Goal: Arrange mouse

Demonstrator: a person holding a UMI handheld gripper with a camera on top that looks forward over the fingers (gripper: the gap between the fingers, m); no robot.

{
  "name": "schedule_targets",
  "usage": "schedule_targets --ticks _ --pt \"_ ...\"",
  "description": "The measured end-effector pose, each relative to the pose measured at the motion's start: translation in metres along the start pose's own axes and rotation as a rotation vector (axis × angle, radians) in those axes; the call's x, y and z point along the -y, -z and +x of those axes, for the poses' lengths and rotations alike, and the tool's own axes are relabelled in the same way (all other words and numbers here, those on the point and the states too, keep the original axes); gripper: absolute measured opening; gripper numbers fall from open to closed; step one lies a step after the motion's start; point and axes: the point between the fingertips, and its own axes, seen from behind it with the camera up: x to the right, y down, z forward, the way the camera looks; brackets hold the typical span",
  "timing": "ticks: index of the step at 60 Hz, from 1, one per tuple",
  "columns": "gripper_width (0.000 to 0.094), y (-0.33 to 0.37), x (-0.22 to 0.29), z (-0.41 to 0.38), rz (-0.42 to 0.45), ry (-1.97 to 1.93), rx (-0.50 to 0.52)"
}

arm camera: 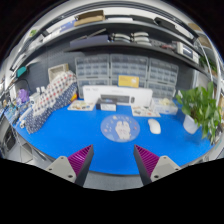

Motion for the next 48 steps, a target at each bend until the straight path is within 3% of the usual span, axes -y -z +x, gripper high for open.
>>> schedule_targets --ticks 8,16,28,48 --pt "0.0814 -0.031 -0.064 0.04 -0.096 -0.052 -0.055" --pt "0.0812 -0.06 -0.088 0.094 -0.141 -0.078 -0.115" --pt "0.0811 -0.124 -0.067 0.166 -0.131 -0.089 -0.167" --pt "0.0793 -0.24 -0.015 0.23 -0.141 -0.107 -0.145"
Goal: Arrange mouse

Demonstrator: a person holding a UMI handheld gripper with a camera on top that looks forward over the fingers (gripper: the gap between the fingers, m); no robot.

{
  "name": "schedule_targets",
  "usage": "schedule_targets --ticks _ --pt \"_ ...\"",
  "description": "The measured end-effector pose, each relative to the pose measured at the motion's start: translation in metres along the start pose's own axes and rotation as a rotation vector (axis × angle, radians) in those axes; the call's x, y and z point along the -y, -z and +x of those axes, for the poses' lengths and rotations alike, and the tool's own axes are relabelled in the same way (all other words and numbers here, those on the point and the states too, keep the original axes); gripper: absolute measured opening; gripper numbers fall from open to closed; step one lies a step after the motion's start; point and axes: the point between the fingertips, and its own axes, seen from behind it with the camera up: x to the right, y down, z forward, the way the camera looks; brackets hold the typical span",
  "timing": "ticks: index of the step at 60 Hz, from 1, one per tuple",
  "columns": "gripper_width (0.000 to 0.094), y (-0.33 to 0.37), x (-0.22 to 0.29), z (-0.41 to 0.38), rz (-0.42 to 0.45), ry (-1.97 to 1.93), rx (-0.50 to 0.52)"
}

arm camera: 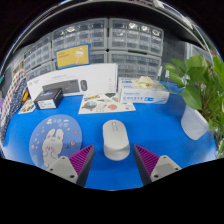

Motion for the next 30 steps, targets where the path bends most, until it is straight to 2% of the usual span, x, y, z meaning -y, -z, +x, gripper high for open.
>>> schedule_targets --ticks 7,11,16,18,25,30 --pt "0.0789 -0.026 0.01 0.001 -0.016 0.01 0.023" --pt "0.067 -0.033 0.017 0.002 -0.01 0.013 0.024" --pt "0.0589 -0.04 0.024 0.001 0.008 0.026 0.027" --pt "0.0529 -0.042 0.025 0.0 0.015 0.027 0.029" --pt "0.0491 -0.042 0.025 -0.001 0.02 0.064 0.023" --pt "0.0418 -0.042 0.024 -0.002 0.01 0.069 0.015"
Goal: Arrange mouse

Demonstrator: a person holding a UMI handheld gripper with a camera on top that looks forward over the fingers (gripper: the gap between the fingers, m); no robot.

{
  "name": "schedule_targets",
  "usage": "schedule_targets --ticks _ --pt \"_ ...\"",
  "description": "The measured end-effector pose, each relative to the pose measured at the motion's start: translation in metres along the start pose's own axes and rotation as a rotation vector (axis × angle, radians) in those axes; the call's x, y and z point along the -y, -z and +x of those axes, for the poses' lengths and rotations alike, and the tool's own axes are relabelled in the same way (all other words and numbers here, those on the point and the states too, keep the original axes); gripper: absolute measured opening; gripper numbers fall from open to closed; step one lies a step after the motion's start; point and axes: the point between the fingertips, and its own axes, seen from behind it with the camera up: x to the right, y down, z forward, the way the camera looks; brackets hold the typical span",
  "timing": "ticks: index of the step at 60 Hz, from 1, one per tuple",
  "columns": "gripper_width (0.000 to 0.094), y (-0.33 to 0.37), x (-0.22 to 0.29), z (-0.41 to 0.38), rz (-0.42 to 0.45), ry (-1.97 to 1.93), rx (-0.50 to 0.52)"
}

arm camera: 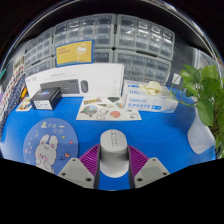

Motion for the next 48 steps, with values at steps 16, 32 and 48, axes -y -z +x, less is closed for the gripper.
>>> schedule_targets --ticks 16,32,48 --pt "0.034 0.01 0.013 0.004 -0.038 -0.054 -0.041" --pt "0.0344 0.099 0.151 -0.008 0.202 -0.084 -0.107" --pt "0.0341 0.128 0.171 -0.137 0.235 -0.032 0.017"
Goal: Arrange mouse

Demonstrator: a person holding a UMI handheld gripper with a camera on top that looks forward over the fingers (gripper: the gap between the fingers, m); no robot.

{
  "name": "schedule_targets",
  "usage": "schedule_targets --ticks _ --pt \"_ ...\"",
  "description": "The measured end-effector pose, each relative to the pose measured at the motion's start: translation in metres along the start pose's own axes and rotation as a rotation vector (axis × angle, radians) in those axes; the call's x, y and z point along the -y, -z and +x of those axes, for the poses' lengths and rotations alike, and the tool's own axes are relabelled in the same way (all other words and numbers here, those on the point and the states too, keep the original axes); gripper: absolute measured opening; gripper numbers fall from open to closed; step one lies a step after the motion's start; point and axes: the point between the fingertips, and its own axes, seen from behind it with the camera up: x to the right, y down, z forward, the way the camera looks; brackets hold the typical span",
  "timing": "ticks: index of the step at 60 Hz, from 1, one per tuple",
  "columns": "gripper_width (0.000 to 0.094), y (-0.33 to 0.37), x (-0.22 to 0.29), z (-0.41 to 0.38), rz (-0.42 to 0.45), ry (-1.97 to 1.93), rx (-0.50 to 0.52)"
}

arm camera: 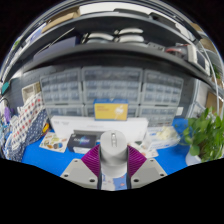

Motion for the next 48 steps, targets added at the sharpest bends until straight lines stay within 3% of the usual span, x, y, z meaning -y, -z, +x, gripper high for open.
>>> schedule_targets --ticks 18,22,29,32,33,34,35,39,46,48 --pt "0.0342 -0.059 -0.169 -0.046 -0.297 -0.032 -0.011" --pt "0.0343 -0.063 -0.191 -0.048 -0.333 -0.031 -0.02" --pt "0.0352 -0.065 -0.193 -0.047 -0.31 0.002 -0.04" --pt "0.043 -0.065 -0.193 -0.047 -0.306 -0.005 -0.044" --pt "0.0417 -0.066 -0.193 -0.047 -0.3 -0.008 -0.044" --pt "0.0485 -0.066 -0.193 -0.047 -0.297 -0.009 -0.045" --pt "0.046 -0.066 -0.193 -0.047 -0.297 -0.01 -0.045" --pt "0.0519 -0.065 -0.193 -0.047 -0.307 -0.031 -0.045" --pt "0.0925 -0.051 -0.191 -0.038 -0.339 -0.066 -0.077" --pt "0.0879 -0.043 -0.183 -0.037 -0.321 -0.066 -0.078"
